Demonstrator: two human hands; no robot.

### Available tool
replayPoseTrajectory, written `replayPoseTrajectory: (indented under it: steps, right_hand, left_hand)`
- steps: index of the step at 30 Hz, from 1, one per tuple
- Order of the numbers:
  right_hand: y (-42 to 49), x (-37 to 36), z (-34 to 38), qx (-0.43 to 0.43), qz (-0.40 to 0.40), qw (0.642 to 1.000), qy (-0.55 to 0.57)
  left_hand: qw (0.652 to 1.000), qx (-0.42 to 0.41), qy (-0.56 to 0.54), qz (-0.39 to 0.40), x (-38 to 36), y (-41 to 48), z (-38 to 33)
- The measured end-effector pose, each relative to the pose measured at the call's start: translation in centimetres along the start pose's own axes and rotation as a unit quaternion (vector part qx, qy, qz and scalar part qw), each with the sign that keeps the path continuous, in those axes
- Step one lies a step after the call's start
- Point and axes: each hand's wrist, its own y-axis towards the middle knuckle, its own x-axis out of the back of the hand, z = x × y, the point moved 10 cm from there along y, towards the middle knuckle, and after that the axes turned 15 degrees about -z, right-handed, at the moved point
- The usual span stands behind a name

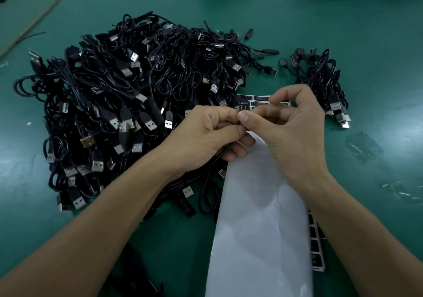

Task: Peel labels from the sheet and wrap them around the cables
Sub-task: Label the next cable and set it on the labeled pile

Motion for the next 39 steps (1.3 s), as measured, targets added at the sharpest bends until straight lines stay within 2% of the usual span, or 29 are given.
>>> replayPoseTrajectory:
  steps: [12,21,34,39]
  right_hand:
    - [0.2,-0.8,-1.2,-0.04,0.041,0.998,0.014]
    - [0.6,-0.7,-0.9,-0.056,0.054,0.996,0.051]
    - [0.5,-0.8,0.0,0.017,0.065,0.997,-0.045]
    - [0.7,0.0,-0.5,0.036,0.056,0.985,-0.161]
  left_hand:
    - [1.0,-0.004,0.011,0.007,-0.2,0.0,0.0]
    - [0.997,-0.049,0.039,-0.034,0.1,0.1,-0.7]
    - [0.987,-0.106,0.105,-0.065,-0.2,-0.1,-1.0]
    - [0.986,-0.101,0.116,-0.071,0.2,0.0,-0.9]
